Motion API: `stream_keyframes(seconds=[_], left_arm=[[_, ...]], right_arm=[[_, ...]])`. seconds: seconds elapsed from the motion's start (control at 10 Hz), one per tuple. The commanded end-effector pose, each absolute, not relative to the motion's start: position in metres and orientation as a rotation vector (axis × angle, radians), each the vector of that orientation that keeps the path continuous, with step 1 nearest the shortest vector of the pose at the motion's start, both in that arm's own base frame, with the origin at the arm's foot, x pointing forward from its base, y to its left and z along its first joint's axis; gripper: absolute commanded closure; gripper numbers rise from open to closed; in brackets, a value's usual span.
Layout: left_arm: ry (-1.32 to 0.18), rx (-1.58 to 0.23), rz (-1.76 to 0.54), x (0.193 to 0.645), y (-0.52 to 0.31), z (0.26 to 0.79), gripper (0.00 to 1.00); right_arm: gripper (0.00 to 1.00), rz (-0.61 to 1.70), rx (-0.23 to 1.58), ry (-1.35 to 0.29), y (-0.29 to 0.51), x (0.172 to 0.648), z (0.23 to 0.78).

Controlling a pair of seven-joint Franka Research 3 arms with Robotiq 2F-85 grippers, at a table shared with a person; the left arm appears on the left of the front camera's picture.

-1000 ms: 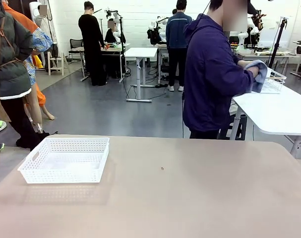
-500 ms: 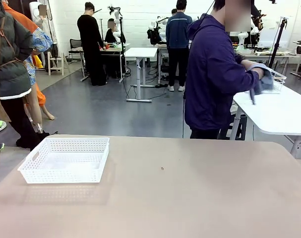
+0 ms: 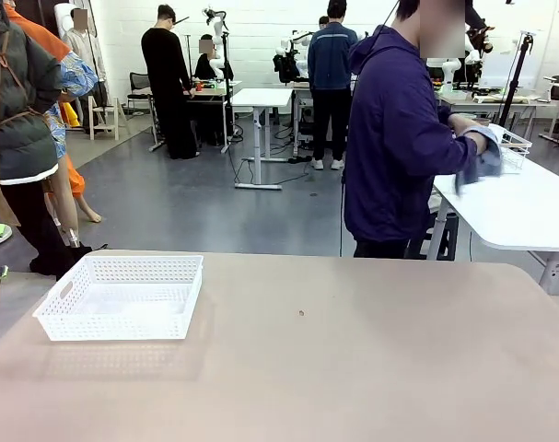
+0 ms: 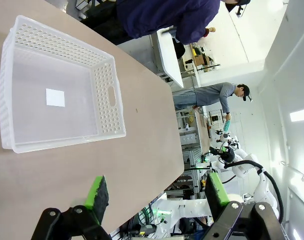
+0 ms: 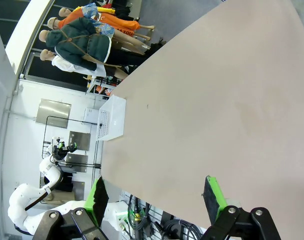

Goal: Clean and organize the cups into the basket.
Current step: Pick up the Organizing basket and move it to the center of the table, then pick up the Reusable plastic cup from the right side of the table and place it inside the Organizing basket.

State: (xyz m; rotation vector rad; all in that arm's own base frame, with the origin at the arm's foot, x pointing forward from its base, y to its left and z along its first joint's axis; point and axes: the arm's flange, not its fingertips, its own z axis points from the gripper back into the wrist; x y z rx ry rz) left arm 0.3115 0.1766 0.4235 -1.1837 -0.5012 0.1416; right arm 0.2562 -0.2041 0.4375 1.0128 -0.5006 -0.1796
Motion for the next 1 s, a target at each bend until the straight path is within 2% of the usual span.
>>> stream_keyframes(seconds=[0.0,0.9], left_arm=[[-0.505,-1.190,0.136,0.3119,0.1782,0.4259,0.00],[-0.505,-1.190,0.136,0.3119,0.1782,0.4259,0.00]], right_arm=[[0.00,-0.173,1.014,-0.506,-0.2037,0.2557,0.4395],[0.00,-0.173,1.014,-0.506,-0.2037,0.2557,0.4395]])
